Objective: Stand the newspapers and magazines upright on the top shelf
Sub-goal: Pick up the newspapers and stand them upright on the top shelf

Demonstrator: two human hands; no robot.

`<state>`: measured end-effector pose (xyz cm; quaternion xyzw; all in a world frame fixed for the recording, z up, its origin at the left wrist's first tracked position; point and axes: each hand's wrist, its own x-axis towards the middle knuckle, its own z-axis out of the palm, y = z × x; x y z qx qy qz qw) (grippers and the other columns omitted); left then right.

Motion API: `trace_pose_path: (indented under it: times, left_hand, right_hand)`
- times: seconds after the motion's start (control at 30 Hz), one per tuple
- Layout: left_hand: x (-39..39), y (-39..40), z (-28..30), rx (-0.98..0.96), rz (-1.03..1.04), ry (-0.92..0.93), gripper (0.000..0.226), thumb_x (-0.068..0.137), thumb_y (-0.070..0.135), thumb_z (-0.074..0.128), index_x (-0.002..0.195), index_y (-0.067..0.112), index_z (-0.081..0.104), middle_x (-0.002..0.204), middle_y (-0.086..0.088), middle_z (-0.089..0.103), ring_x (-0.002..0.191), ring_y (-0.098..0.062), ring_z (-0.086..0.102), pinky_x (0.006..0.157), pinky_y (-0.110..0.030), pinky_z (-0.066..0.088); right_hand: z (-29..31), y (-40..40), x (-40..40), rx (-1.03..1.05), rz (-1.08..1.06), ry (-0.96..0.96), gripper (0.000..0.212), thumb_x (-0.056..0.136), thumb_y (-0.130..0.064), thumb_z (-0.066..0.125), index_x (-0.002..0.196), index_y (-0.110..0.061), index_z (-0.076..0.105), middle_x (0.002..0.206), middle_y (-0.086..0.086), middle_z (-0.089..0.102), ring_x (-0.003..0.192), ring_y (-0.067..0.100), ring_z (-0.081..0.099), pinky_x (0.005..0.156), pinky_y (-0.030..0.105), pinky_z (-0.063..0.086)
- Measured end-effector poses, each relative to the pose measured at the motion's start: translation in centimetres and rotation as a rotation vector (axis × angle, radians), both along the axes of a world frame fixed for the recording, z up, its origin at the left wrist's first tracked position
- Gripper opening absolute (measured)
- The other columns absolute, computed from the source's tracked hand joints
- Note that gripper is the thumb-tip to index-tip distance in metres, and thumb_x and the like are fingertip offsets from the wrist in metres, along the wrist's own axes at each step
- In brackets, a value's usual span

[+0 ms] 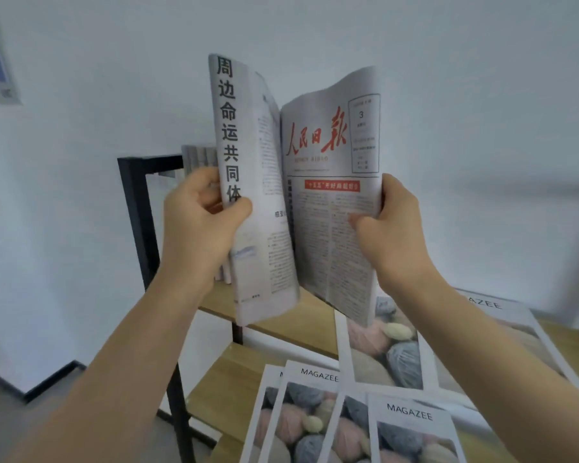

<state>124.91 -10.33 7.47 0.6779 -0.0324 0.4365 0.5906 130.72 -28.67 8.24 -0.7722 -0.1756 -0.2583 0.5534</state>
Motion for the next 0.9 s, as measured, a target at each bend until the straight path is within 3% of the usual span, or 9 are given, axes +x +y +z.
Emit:
trace_pose_path:
  times: [0.07,0.2,0.27,0.37,0.5,0.57,0.63,0.73,0.9]
  left_hand:
    - [2.2,0.3,-0.7,0.041,0.022,-0.007,0.033,0.080,-0.003,0.067,0.101,0.022,0.065,0.094,0.013,0.072,0.082,0.000,0.070,0.066,-0.014,0.054]
    - [6.5,1.8,-3.1,0.105,0.117,-0.020,0.028,0.083,0.002,0.067,0.104,0.021,0.065,0.093,0.014,0.072,0.082,0.000,0.070,0.071,-0.020,0.056]
    - [8.5,2.7,-4.7,0.134,0.186,-0.033,0.027,0.084,0.005,0.067,0.106,0.021,0.065,0.095,0.012,0.073,0.085,0.002,0.069,0.073,-0.021,0.057]
    - [11.1,4.0,-7.1,0.139,0.240,-0.049,0.028,0.087,0.005,0.065,0.114,0.012,0.064,0.102,0.006,0.071,0.090,0.007,0.066,0.077,-0.013,0.054]
    - [13.6,5.3,-10.2,0.160,0.290,-0.057,0.027,0.089,0.006,0.064,0.116,0.011,0.063,0.095,0.013,0.066,0.085,0.003,0.064,0.078,-0.026,0.056]
    - [14.4,5.9,-11.1,0.191,0.302,-0.069,0.024,0.088,0.005,0.065,0.110,0.014,0.064,0.089,0.013,0.063,0.078,0.002,0.062,0.074,-0.032,0.059]
    - [14.8,6.5,-11.5,0.276,0.358,-0.104,0.015,0.084,0.005,0.069,0.097,0.011,0.065,0.092,0.003,0.060,0.075,-0.005,0.058,0.069,-0.030,0.057]
    - [15.4,7.8,-11.5,0.446,0.571,-0.109,0.015,0.074,0.015,0.076,0.079,0.006,0.065,0.103,-0.011,0.046,0.087,-0.010,0.044,0.064,-0.025,0.046]
    - [17.4,9.0,-11.8,0.546,0.715,-0.212,0.017,0.071,0.017,0.074,0.073,0.004,0.063,0.107,-0.011,0.041,0.097,-0.031,0.044,0.078,-0.039,0.046]
  right_hand:
    - [-0.3,0.3,1.3,-0.017,-0.061,-0.036,0.030,0.075,0.014,0.044,0.094,-0.007,0.054,0.078,-0.009,0.057,0.073,0.004,0.055,0.055,0.012,0.045]
    - [-1.6,1.3,3.7,-0.017,-0.139,-0.050,0.039,0.076,0.016,0.036,0.097,-0.013,0.051,0.077,-0.015,0.053,0.068,-0.001,0.050,0.051,0.003,0.039]
    - [-2.5,1.9,5.0,-0.014,-0.159,-0.042,0.043,0.077,0.016,0.034,0.100,-0.015,0.051,0.079,-0.016,0.053,0.070,-0.002,0.051,0.051,0.001,0.038]
    - [-3.9,3.1,6.9,-0.028,-0.190,-0.022,0.045,0.077,0.016,0.034,0.108,-0.010,0.054,0.085,-0.006,0.057,0.071,0.004,0.050,0.052,0.001,0.038]
    - [-5.4,4.8,8.8,-0.049,-0.197,0.016,0.049,0.077,0.016,0.035,0.114,-0.011,0.053,0.092,-0.003,0.059,0.080,0.014,0.054,0.055,0.009,0.040]
    - [-5.9,5.7,9.6,-0.064,-0.194,0.015,0.048,0.077,0.015,0.035,0.113,-0.011,0.053,0.093,-0.002,0.060,0.082,0.018,0.055,0.055,0.012,0.041]
    - [-6.1,6.5,10.2,-0.073,-0.175,0.007,0.047,0.077,0.015,0.035,0.112,-0.011,0.053,0.092,-0.002,0.061,0.081,0.018,0.055,0.053,0.009,0.043]
    - [-6.2,7.4,10.7,-0.073,-0.155,0.001,0.045,0.077,0.015,0.036,0.110,-0.011,0.054,0.084,-0.006,0.059,0.073,0.013,0.054,0.053,0.007,0.041]
    - [-6.5,8.8,11.6,-0.043,-0.137,0.023,0.046,0.075,0.015,0.038,0.107,-0.014,0.054,0.081,-0.017,0.056,0.076,0.007,0.054,0.060,0.010,0.042]
